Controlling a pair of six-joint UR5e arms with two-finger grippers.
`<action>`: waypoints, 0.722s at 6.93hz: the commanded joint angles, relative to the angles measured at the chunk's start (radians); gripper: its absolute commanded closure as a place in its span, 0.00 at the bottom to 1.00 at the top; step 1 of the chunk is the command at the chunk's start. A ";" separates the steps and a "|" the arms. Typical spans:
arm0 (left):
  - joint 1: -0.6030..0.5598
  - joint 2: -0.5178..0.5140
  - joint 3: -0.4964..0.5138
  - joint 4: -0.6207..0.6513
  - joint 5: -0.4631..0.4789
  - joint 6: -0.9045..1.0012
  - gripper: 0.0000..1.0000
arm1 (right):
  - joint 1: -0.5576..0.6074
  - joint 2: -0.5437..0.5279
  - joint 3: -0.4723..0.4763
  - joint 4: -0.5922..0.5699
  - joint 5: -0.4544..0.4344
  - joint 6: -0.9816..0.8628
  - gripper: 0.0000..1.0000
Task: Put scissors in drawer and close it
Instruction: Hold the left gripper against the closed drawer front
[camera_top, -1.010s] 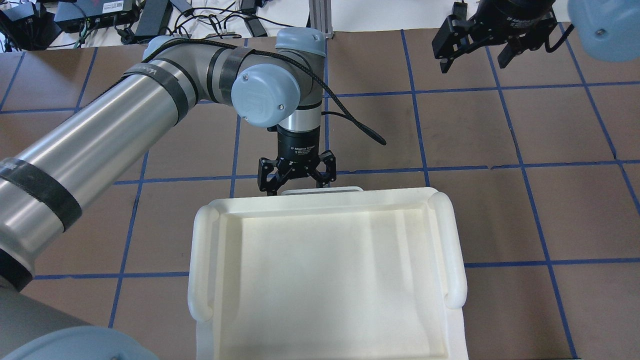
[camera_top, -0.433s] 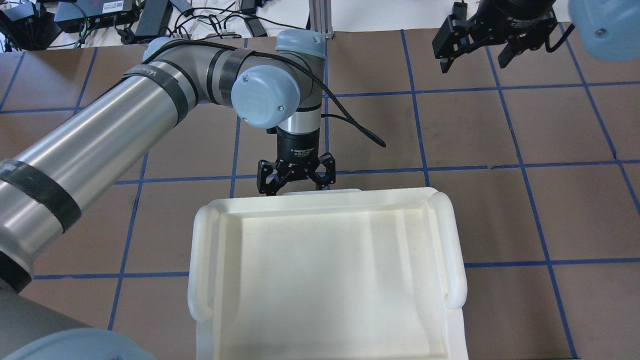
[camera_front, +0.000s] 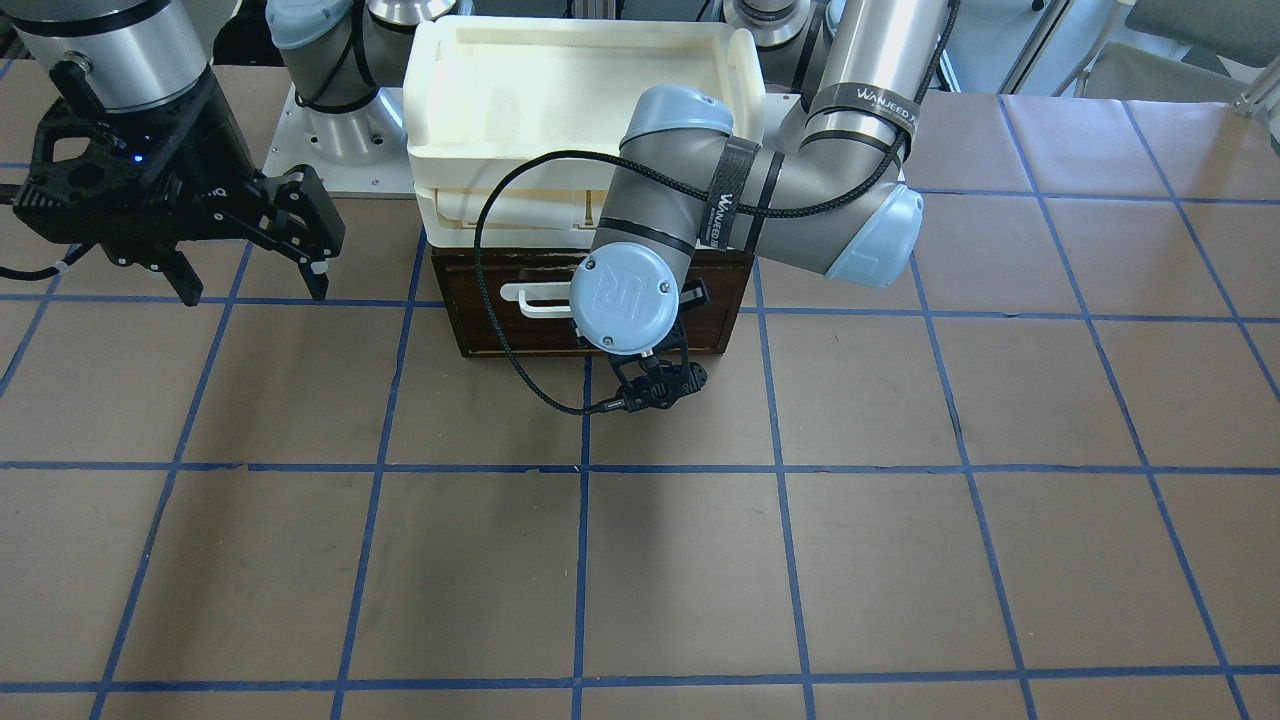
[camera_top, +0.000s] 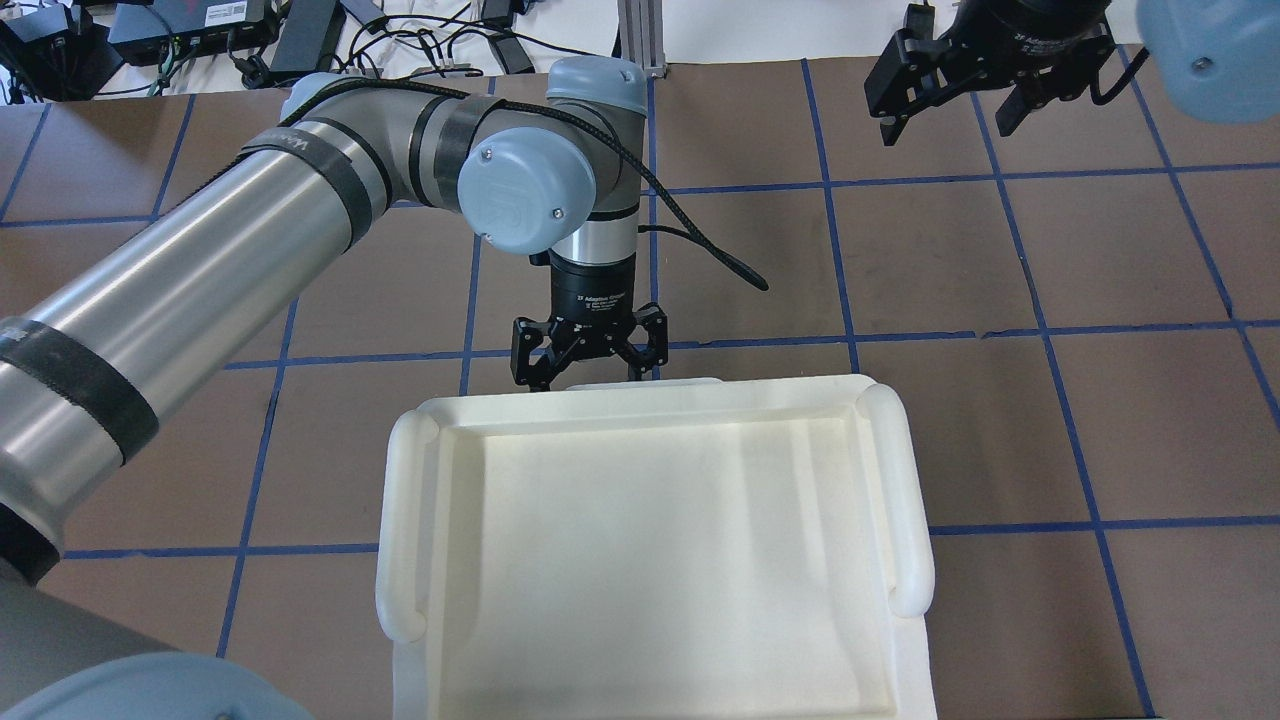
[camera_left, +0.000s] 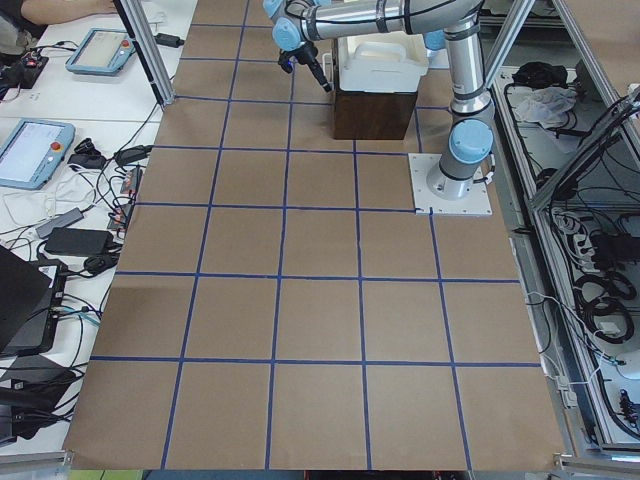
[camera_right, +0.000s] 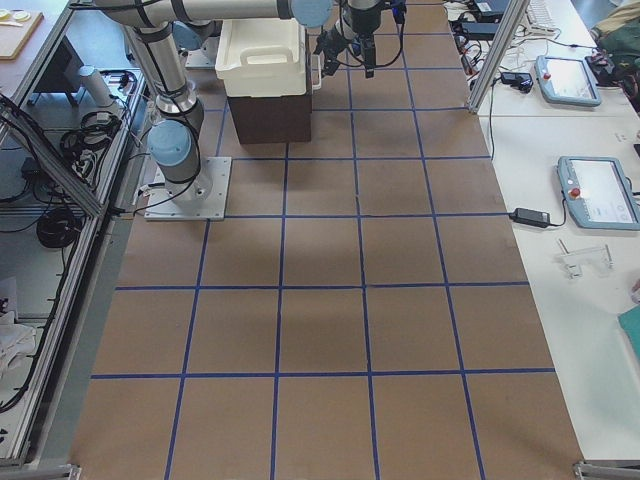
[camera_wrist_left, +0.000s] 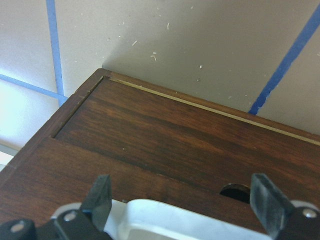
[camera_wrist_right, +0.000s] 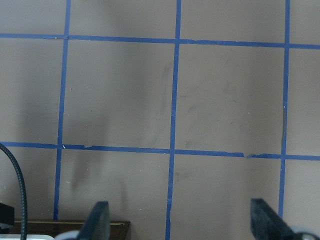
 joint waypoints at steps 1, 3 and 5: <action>-0.003 0.002 0.000 -0.005 -0.001 -0.002 0.00 | 0.000 0.000 0.000 0.000 0.001 0.000 0.00; -0.006 -0.001 -0.002 -0.014 -0.002 -0.040 0.00 | 0.000 0.002 0.000 -0.002 -0.001 0.000 0.00; -0.008 -0.001 -0.011 -0.014 -0.004 -0.055 0.00 | 0.000 0.002 0.000 -0.002 -0.002 -0.002 0.00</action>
